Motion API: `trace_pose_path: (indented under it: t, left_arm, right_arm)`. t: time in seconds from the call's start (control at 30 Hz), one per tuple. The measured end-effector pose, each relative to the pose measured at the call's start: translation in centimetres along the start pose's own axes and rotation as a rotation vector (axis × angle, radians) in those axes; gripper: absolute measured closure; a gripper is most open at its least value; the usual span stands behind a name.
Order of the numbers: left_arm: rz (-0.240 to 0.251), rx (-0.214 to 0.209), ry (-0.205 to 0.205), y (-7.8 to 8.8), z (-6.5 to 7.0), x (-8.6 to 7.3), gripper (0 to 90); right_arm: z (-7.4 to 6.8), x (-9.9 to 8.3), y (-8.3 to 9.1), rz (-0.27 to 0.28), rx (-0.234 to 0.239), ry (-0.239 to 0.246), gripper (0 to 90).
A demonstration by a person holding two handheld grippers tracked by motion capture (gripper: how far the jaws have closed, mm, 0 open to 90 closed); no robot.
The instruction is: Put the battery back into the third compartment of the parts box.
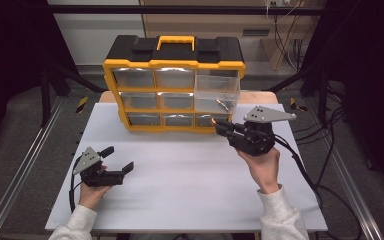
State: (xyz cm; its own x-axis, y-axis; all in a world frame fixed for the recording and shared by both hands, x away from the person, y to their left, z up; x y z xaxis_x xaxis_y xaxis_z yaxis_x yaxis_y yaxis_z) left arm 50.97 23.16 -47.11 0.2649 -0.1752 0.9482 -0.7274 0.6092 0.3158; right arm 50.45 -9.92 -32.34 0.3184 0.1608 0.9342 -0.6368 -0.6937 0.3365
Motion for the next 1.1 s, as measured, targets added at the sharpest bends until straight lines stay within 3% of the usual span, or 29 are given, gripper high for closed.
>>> trace_pose_path:
  t: [0.5, 0.87, 1.1]
  left_arm:
    - [-0.003, -0.001, -0.003, 0.0, 0.0, 0.0, 1.3]
    - [-0.002, -0.001, -0.001, 0.0, 0.0, 0.0, 1.3]
    - [-0.004, 0.000, -0.001, 0.0, 0.0, -0.1, 1.3]
  right_arm:
    - [0.9, 5.3, 0.8, 0.040, -0.035, 0.016, 77.3]
    - [2.3, 7.8, -0.3, 0.033, -0.079, 0.020, 77.2]
    - [4.4, 8.5, -1.5, 0.002, -0.140, 0.006, 77.2]
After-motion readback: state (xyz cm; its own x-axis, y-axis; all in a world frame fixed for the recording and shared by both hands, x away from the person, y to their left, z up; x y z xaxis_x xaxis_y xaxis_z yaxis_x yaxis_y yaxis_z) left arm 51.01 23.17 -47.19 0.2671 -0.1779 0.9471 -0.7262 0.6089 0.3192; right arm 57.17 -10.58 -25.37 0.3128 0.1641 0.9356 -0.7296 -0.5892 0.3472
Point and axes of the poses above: each handheld gripper's, and its own axes: y roughly backward along the jaws, x roughly out of its top, z roughly to its right, the point moved 9 cm from there along -y, roughly forward along the jaws, and after that the axes turned 1 degree about -y, right-handed, at the moved point
